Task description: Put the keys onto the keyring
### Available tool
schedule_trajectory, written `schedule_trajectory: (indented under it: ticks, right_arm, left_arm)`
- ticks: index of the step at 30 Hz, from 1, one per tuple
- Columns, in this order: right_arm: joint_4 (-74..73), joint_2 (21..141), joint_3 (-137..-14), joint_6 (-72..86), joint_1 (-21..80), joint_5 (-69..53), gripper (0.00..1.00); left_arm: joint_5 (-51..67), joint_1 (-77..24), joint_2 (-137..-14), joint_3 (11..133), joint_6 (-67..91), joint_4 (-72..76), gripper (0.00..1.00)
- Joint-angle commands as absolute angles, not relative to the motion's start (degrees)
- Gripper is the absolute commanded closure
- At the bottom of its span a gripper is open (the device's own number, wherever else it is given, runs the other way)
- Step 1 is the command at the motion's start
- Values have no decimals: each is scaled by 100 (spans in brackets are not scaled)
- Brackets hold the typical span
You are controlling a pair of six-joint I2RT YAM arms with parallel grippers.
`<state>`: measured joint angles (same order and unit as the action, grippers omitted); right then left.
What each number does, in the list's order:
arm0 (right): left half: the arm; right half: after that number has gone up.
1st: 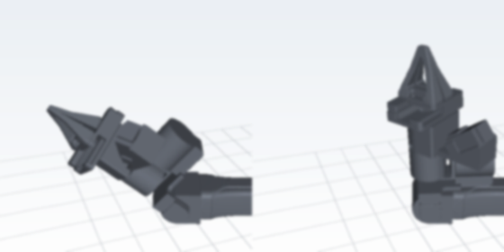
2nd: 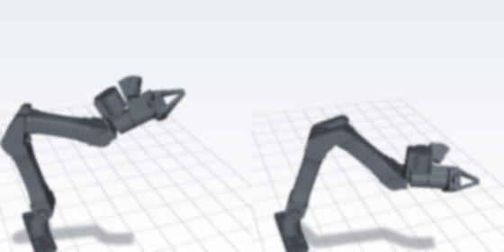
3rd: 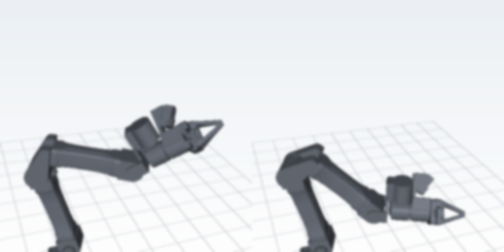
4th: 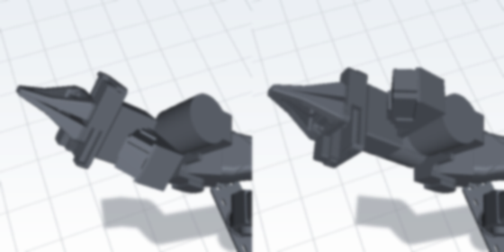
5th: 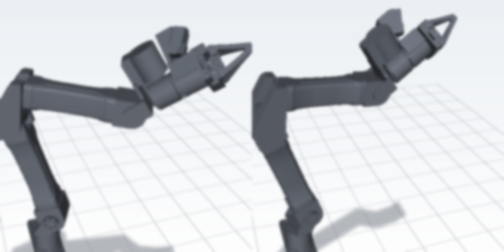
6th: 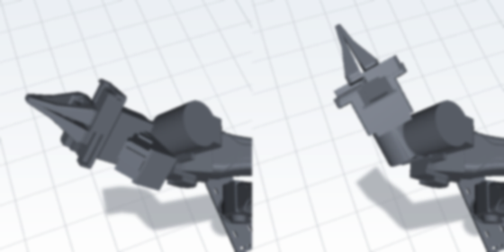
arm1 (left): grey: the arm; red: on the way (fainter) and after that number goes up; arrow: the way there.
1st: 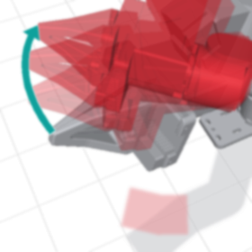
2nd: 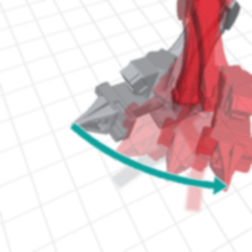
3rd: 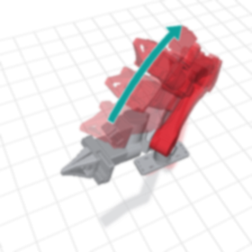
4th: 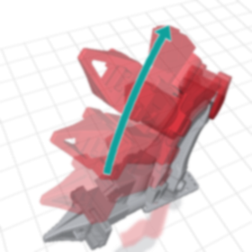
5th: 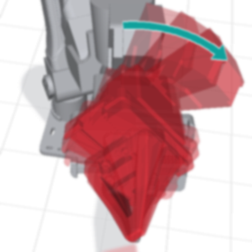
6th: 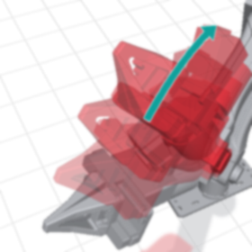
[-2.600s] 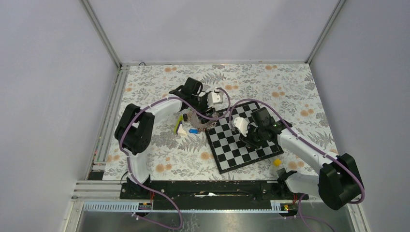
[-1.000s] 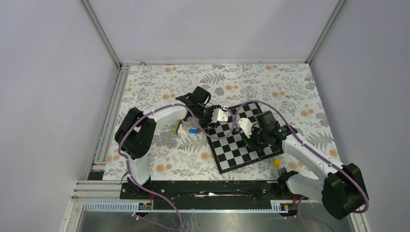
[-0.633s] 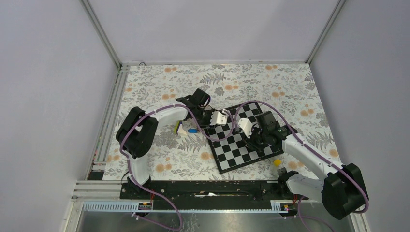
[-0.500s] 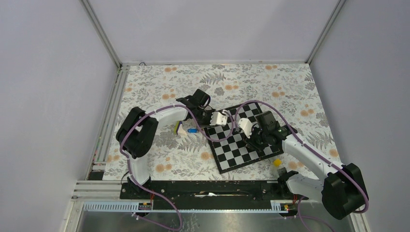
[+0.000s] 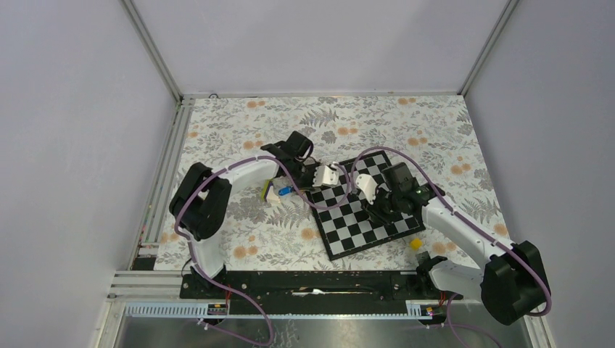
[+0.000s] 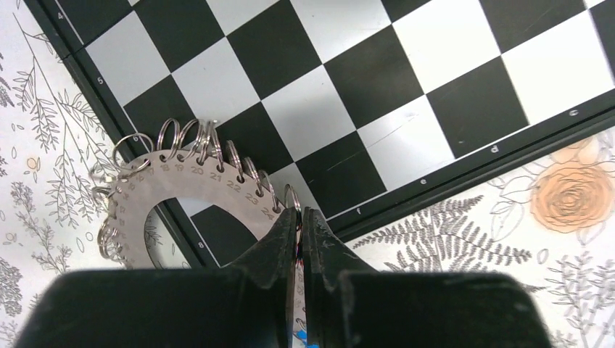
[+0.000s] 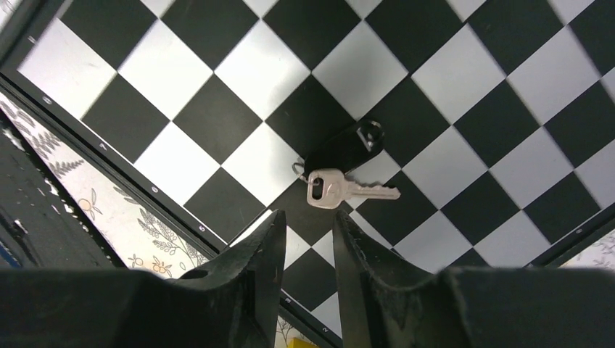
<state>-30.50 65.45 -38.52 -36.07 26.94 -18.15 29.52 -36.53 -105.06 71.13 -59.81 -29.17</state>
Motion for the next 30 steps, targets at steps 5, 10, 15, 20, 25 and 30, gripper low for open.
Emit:
schedule_trajectory:
  ticks: [5, 10, 15, 20, 25, 30]
  right_arm:
    - [-2821, 6474, -4702, -3499, 2663, -2621, 63]
    - [-2429, 6512, -5237, -3225, 2659, -3249, 61]
    - [-2525, 6870, -6074, -2906, 2662, -4213, 59]
    - [-2721, 7168, -6854, -2534, 2661, -5096, 53]
    - [-2677, 7301, -7177, -2314, 2663, -5503, 54]
    - [-2377, 7392, -7092, -2106, 2663, -5531, 56]
  left_arm:
    - [4385, -3103, -9652, 7539, -5328, -3322, 100]
    - [5547, -2753, -9194, 7606, -4885, -3322, 100]
    - [6710, -2593, -8858, 7763, -4314, -3330, 100]
    - [7341, -2575, -8755, 8081, -3684, -3330, 100]
    - [7707, -2575, -8695, 8142, -2713, -2779, 100]
    - [7403, -2575, -8680, 8234, -2384, -2549, 100]
